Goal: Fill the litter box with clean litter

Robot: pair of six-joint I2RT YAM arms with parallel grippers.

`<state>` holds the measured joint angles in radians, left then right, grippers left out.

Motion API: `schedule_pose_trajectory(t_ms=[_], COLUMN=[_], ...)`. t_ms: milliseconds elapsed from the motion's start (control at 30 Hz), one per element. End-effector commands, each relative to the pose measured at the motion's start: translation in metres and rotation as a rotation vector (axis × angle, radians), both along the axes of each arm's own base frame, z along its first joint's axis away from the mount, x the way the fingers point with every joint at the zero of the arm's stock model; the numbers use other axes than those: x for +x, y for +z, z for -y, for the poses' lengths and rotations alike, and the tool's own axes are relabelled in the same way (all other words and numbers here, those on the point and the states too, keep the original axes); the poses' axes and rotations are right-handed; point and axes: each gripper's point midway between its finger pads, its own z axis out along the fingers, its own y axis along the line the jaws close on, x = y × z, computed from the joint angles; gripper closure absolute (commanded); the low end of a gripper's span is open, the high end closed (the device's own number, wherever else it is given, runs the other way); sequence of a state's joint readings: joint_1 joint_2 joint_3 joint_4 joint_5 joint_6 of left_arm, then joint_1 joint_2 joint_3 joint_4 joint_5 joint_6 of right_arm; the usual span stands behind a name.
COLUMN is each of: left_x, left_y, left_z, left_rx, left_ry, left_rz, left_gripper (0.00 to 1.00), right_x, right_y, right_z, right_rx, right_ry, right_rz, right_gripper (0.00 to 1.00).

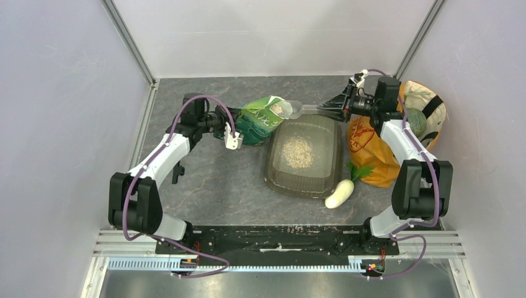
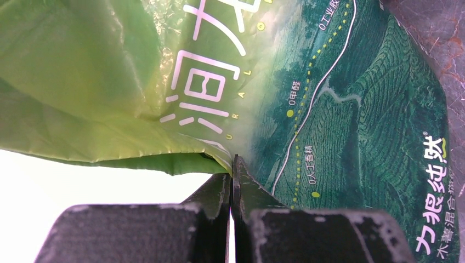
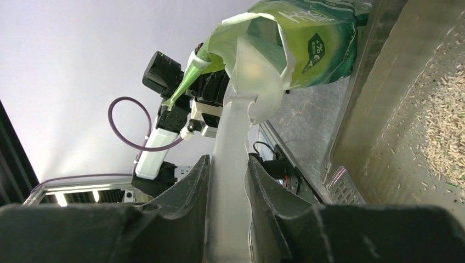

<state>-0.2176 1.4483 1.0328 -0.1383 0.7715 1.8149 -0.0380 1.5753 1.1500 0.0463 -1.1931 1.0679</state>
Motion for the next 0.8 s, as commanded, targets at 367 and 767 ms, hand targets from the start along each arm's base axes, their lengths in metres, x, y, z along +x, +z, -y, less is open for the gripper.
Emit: schedule_pose_trajectory(t_ms=[367, 767], left_x=[0.009, 0.007], left_y=[0.036, 0.035], left_z=[0.006, 0.006], left_rx=[-0.002, 0.002], left_ry=[-0.043, -0.048], left_rz=[0.127, 0.128], left_gripper=[0.98, 0.98], right_x=[-0.035, -0.079], right_y=[0.02, -0.012], right_z=[0.048, 0.083], right_rx=[0.02, -0.237], right_ry=[-0.008, -0.021], right_rz=[0.04, 0.017], right_gripper=[1.0, 1.0])
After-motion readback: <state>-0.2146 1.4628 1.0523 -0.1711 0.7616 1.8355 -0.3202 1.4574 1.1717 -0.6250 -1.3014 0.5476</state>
